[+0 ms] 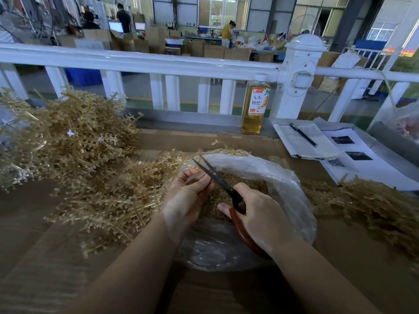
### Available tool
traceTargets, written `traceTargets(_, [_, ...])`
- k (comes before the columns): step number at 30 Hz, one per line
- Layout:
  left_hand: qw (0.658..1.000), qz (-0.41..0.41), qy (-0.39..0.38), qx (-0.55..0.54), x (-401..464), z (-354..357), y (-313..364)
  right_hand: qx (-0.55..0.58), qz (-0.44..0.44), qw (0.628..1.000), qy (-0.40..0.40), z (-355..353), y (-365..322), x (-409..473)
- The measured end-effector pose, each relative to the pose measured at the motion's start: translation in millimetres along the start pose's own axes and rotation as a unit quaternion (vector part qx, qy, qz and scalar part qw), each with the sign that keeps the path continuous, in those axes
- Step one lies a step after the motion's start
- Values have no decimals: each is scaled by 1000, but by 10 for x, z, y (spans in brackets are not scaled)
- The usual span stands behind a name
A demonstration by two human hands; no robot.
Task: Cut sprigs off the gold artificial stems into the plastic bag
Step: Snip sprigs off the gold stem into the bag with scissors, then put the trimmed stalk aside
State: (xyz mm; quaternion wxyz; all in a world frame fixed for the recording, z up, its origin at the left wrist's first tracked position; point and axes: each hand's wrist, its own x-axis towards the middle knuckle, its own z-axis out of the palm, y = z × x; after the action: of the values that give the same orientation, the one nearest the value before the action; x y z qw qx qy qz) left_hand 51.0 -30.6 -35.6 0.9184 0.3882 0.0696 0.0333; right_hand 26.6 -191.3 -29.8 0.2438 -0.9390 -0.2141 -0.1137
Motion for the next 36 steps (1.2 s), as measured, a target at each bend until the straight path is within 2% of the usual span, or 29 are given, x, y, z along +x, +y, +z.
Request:
traceTargets(9, [999, 24, 27, 33, -1, 38, -45, -20, 6, 1000, 0, -40, -10, -27])
traceTargets(13, [999, -1, 52, 14, -18, 101, -14, 13, 9, 999, 47, -11, -18, -57])
traceTargets(16, [998, 10, 53, -7, -48, 170, 57, 68, 18, 993, 94, 0, -17, -58])
traceTargets(20, [996, 59, 47, 48, -28, 331, 233, 125, 39, 980, 152, -16, 4, -55])
traceTargets(23, [992, 74, 47, 92, 66, 466, 358, 150, 62, 973, 166, -22, 13, -43])
traceTargets(26, [993, 61, 42, 90, 177, 586, 434, 163, 72, 969, 171, -15, 30, -26])
traceTargets(31, [997, 54, -12, 57, 370, 784, 544, 193, 75, 963, 175, -32, 48, -18])
traceTargets(36, [996, -31, 50, 64, 572, 827, 475, 174, 50, 960, 213, -56, 36, -9])
